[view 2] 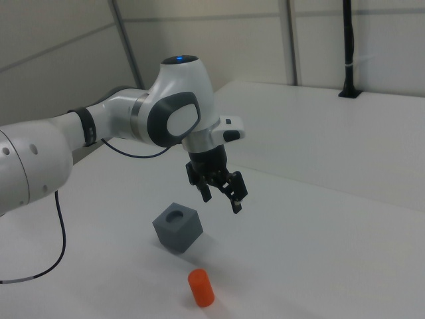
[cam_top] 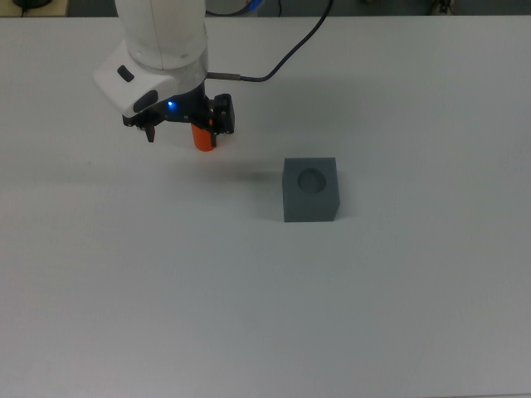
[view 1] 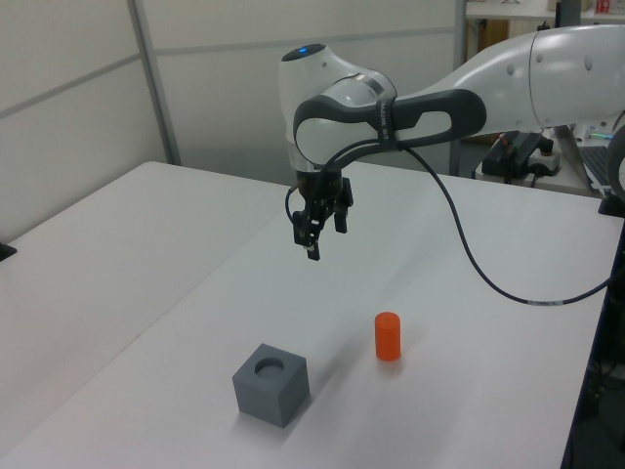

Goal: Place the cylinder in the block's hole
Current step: 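Move the open gripper over the orange cylinder and lower it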

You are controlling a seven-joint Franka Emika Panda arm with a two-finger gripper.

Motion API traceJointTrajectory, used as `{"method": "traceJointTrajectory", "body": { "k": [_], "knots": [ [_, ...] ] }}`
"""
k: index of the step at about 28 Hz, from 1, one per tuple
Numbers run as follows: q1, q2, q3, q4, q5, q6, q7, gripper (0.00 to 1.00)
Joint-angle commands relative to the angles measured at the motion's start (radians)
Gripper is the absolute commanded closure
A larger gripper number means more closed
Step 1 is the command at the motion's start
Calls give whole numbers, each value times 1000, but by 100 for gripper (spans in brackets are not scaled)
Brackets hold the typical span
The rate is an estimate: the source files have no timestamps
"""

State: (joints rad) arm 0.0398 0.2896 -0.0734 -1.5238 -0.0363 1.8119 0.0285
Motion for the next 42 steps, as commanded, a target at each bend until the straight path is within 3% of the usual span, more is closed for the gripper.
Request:
{"method": "traceJointTrajectory", "body": {
  "k": [1,6,13,19,25,36,42],
  "knots": [
    [-1,-18,-2,-19,-17,6,-12,0],
    [0,-63,-2,-79,-24,32,-19,0],
    [-5,-242,-2,-356,-25,182,-85,0],
    [-5,-309,-2,-467,-22,207,-140,0],
    [-9,-314,-2,-512,-22,207,-211,0],
    [-6,-276,0,-527,-28,207,-219,0],
    [-3,-224,4,-535,-63,207,-219,0]
  ]
}}
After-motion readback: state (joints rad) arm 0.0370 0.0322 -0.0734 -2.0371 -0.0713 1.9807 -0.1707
